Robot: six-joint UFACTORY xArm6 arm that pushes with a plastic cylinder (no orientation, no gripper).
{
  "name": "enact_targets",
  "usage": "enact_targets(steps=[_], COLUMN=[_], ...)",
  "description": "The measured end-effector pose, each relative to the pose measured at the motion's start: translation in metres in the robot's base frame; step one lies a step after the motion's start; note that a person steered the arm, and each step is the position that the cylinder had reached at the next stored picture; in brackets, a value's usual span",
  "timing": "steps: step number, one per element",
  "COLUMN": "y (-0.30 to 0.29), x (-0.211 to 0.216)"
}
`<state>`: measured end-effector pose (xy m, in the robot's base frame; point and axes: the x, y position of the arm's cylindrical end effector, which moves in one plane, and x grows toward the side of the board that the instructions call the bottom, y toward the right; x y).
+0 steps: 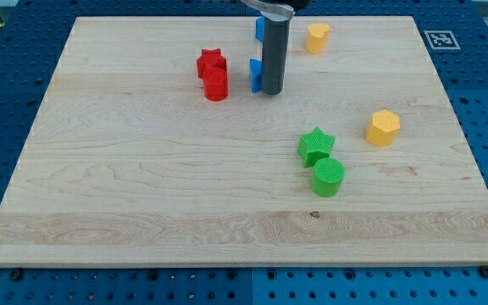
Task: Push the blue triangle into the blue cube
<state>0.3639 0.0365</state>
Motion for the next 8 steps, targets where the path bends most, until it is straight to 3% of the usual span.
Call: enact_targets(steps=[3,8], y=[0.000,-0.041], x=[0.026,0.014])
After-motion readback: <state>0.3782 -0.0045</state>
